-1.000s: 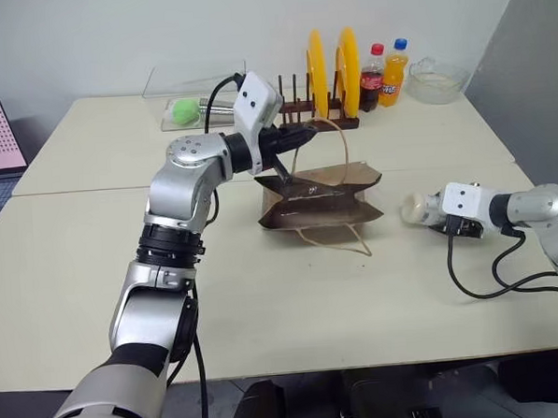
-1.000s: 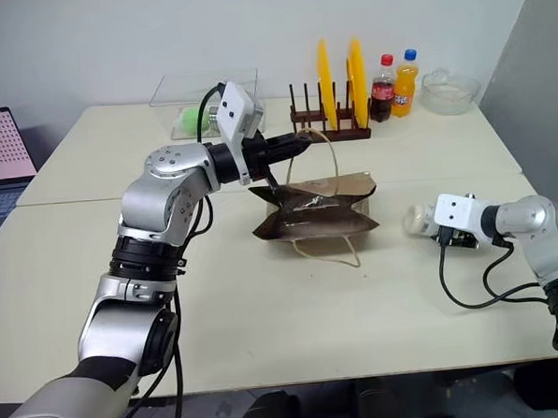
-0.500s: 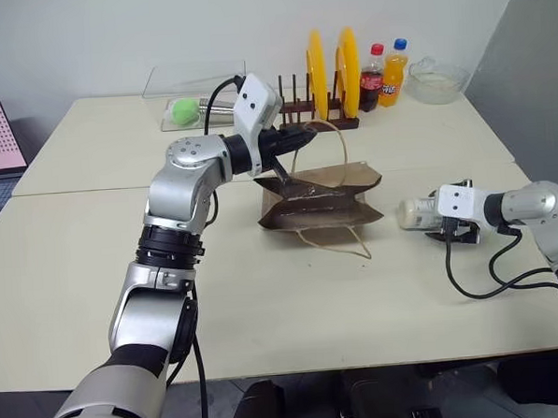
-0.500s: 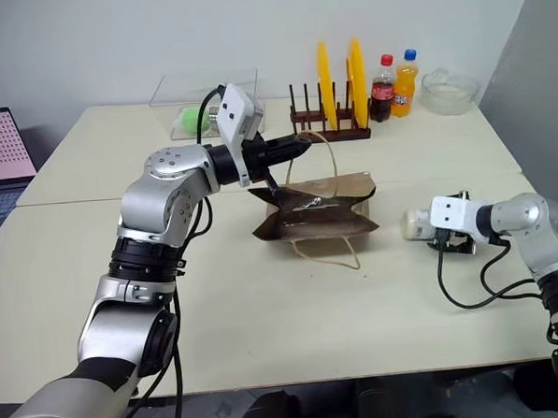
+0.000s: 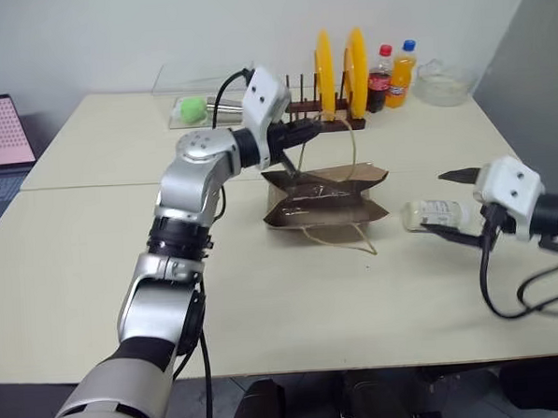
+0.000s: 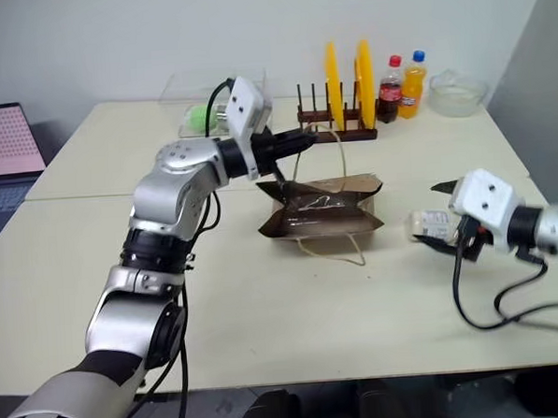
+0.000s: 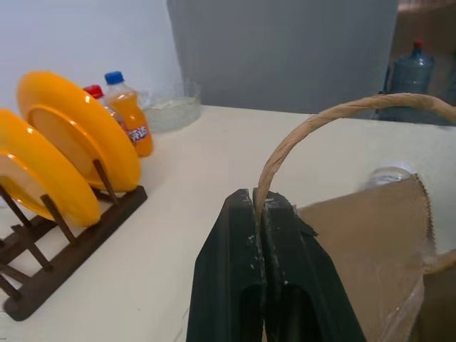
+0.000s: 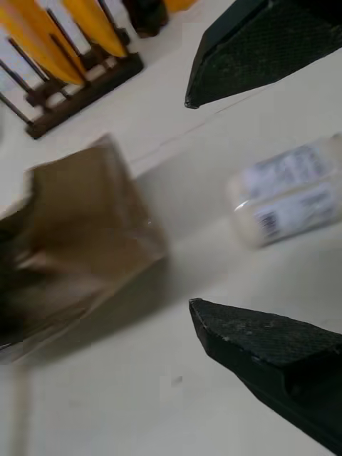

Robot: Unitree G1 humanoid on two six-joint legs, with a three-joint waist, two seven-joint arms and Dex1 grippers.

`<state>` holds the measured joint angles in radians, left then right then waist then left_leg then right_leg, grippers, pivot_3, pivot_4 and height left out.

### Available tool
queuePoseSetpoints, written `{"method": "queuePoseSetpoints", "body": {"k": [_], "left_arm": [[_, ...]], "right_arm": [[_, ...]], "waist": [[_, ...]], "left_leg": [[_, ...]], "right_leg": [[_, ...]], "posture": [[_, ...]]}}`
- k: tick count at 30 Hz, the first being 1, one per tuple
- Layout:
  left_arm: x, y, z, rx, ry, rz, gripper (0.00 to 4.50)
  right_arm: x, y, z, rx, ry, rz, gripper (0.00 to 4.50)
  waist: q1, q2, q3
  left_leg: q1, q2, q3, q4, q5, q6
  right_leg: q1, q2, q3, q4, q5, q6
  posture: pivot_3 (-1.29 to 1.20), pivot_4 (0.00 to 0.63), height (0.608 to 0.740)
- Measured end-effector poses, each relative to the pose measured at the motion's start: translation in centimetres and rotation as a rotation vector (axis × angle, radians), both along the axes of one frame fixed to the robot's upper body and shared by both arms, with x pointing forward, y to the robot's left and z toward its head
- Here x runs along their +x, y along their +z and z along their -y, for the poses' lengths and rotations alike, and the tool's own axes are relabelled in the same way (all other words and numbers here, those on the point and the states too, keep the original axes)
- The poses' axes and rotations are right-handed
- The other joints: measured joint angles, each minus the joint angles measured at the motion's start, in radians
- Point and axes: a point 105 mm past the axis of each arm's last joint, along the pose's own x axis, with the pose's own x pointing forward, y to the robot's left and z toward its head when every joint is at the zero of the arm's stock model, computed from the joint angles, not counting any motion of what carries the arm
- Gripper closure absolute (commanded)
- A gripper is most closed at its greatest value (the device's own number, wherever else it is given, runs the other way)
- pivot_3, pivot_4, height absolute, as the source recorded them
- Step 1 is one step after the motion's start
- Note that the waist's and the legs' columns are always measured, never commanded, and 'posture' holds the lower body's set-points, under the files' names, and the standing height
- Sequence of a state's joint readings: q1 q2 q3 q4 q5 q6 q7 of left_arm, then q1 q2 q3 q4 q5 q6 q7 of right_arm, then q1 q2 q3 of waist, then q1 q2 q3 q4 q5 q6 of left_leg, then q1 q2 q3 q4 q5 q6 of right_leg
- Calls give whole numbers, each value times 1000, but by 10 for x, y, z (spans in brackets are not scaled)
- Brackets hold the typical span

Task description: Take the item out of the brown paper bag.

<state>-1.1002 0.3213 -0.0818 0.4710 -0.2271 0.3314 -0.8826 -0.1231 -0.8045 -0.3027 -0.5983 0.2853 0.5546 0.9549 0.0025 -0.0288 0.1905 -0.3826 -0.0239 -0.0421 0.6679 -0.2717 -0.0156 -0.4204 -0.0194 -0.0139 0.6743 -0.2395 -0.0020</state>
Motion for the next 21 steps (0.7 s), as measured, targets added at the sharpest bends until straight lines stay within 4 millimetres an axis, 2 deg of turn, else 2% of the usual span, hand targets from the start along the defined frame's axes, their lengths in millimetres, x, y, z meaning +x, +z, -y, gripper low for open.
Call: {"method": "queuePoseSetpoints", "body": {"k": [2, 5, 10, 12, 14, 21], "left_arm": [[7, 7, -2, 6, 14, 24, 4500], [14, 10, -4, 24, 34, 44, 3906], [25, 5, -11, 95, 54, 72, 2349], [25, 6, -12, 140, 40, 108, 1742], [25, 6, -18, 184, 43, 143, 1128], [23, -1, -58, 253, 122, 186, 1128]], "right_arm": [[-13, -11, -13, 106, -30, -22, 19], [-19, -14, -18, 197, -104, -7, 0], [-17, -22, -43, 366, -195, 24, 0], [-13, -18, -55, 406, -192, 53, 0], [-10, -12, -59, 415, -195, 90, 0], [-2, -16, -58, 439, -219, 102, 0]], "waist": [[0, 0, 0], [-3, 0, 0], [-7, 0, 0], [-11, 0, 0], [-10, 0, 0], [-10, 0, 0]], "left_leg": [[0, -1, 1, 1, 0, 0], [0, -1, 3, 3, -2, 4], [0, 0, 3, 2, -2, 4], [1, 0, 3, 2, -2, 4], [0, 0, 3, 2, -2, 4], [0, 0, 2, 2, -2, 4]], "right_leg": [[0, -1, 1, 0, 0, 0], [0, -1, 3, -1, 0, 1], [-1, 1, 2, 1, 0, 1], [-1, 1, 3, 1, 0, 1], [-1, 1, 3, 1, 0, 1], [-1, 1, 2, 1, 0, 0]], "posture": [[0, 150, 740], [0, 150, 740], [0, 150, 740], [0, 150, 740], [0, 150, 740], [0, 150, 740]]}}
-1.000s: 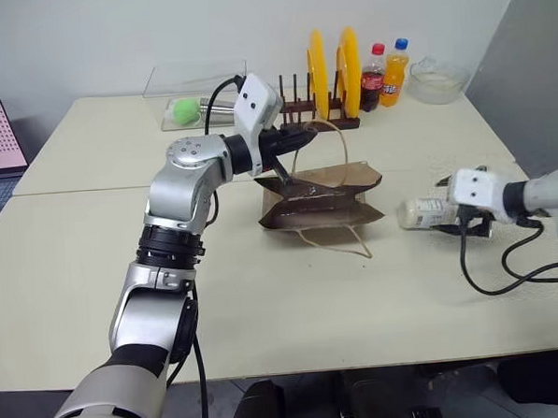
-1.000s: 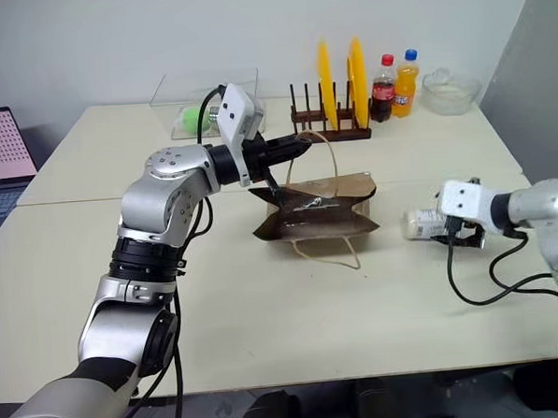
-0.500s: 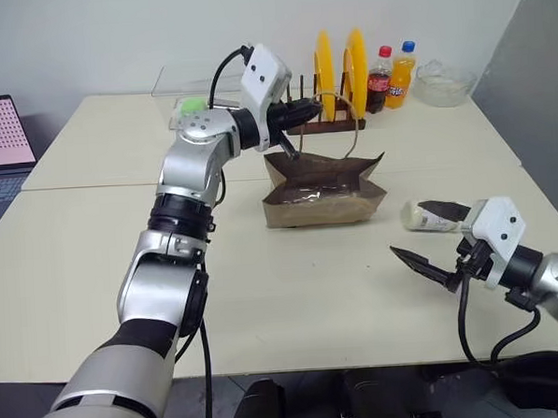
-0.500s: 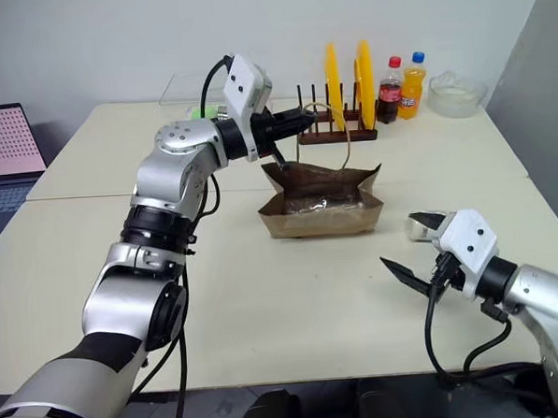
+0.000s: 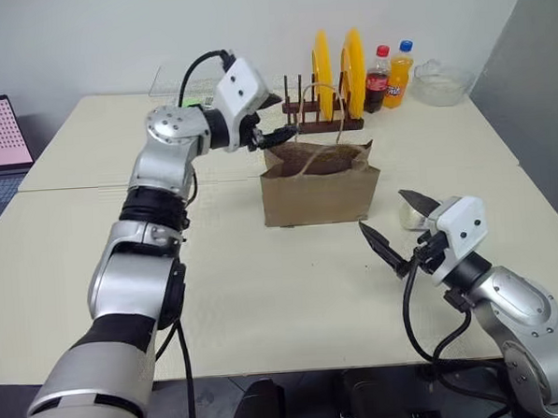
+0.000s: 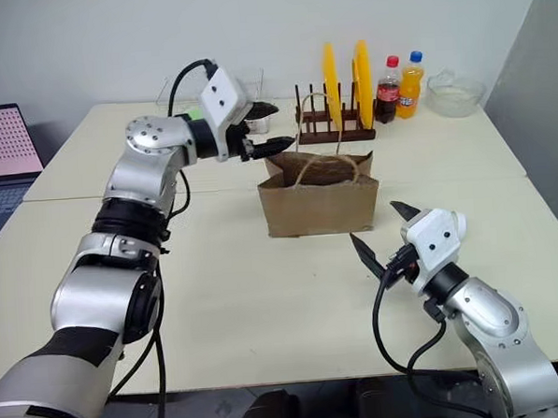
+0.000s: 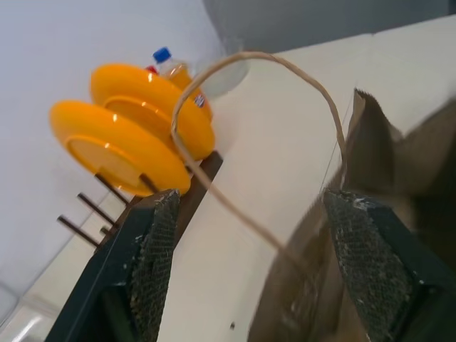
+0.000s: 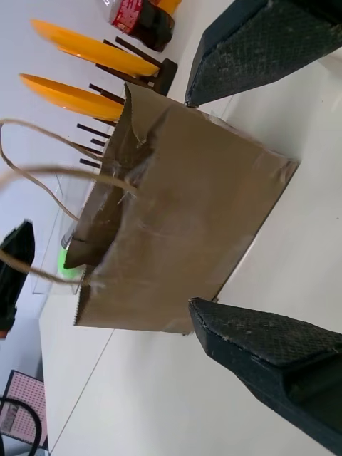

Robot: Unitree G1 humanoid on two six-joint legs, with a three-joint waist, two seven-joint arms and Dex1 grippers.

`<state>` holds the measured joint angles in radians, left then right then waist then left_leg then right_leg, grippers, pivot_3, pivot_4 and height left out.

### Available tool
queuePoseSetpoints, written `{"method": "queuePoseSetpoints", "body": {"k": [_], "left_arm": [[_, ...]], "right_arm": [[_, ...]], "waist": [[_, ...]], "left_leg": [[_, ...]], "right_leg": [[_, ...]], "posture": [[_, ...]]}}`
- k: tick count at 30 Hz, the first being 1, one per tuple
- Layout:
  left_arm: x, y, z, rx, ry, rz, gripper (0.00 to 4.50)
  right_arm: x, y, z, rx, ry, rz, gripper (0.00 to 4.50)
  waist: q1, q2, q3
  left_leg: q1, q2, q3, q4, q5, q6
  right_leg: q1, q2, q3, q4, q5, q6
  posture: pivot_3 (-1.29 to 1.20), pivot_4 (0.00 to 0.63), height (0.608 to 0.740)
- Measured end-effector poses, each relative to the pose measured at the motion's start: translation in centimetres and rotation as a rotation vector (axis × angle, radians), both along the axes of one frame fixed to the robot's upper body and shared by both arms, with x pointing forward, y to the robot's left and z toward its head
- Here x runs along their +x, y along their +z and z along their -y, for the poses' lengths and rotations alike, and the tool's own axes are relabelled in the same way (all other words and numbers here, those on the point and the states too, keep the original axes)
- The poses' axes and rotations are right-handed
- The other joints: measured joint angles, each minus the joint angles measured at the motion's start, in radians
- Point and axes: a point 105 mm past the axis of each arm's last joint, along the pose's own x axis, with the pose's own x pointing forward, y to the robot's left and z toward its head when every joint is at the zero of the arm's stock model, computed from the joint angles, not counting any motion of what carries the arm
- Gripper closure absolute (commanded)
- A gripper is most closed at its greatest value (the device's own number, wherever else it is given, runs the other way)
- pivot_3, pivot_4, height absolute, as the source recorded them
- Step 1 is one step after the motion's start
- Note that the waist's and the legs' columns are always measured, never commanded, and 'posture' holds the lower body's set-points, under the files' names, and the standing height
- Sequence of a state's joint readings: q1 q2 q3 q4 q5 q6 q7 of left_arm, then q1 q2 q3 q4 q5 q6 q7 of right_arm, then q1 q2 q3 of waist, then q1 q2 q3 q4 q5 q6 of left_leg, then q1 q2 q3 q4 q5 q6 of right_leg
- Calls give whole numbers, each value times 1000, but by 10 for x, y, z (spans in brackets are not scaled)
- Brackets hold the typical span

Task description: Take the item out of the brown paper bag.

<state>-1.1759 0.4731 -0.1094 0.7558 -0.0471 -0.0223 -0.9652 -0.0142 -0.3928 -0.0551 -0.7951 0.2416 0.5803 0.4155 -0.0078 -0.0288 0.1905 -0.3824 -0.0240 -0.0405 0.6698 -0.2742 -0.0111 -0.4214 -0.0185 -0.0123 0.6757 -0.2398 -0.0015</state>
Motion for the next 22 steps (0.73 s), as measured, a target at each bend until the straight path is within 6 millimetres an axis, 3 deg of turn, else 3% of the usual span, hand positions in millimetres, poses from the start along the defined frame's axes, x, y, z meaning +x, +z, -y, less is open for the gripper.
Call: {"method": "queuePoseSetpoints", "body": {"k": [5, 7, 10, 12, 14, 19, 22], "left_arm": [[-10, 10, -26, -136, 106, 31, 1128], [-17, 2, -39, -223, 172, 12, 1128], [-38, -26, -56, -326, 311, -1, 1128], [-57, -64, -57, -340, 389, -87, 1128], [-74, -87, -56, -345, 438, -140, 1128], [-107, -105, -56, -430, 539, -117, 1128], [-113, -123, -62, -461, 602, -143, 1128]], "right_arm": [[9, -4, 9, -32, -57, 44, 0], [13, -6, 15, -50, -98, 71, 0], [14, -10, 19, -28, -137, 99, 0], [13, -15, 17, 4, -138, 103, 0], [10, -16, 15, 66, -139, 101, 0], [10, -13, 14, 144, -130, 105, 0], [13, -11, 19, 137, -143, 121, 0]], "waist": [[-1, 0, 0], [-1, 0, 0], [-3, 3, -2], [0, 2, -2], [3, 2, -2], [7, 3, -3], [7, 3, -3]], "left_leg": [[0, 0, 0, 0, 0, 0], [1, 0, 0, 0, 0, 0], [3, 0, 0, -1, 0, 0], [1, 0, -1, -1, 0, 0], [2, 0, -1, -1, 0, 0], [4, 0, 0, 0, 0, 0], [4, 0, -1, 0, 0, 0]], "right_leg": [[0, 0, 0, 1, 0, 0], [0, 0, 1, 2, 0, 0], [1, -1, 2, 2, 0, 0], [0, -1, 1, 2, 0, -1], [0, -1, 1, 2, 0, -1], [3, -1, 1, 0, 0, 0], [3, 0, 0, 0, 0, 0]], "posture": [[0, 150, 740], [0, 150, 740], [0, 150, 740], [0, 150, 740], [0, 150, 740], [0, 150, 740], [0, 150, 740]]}}
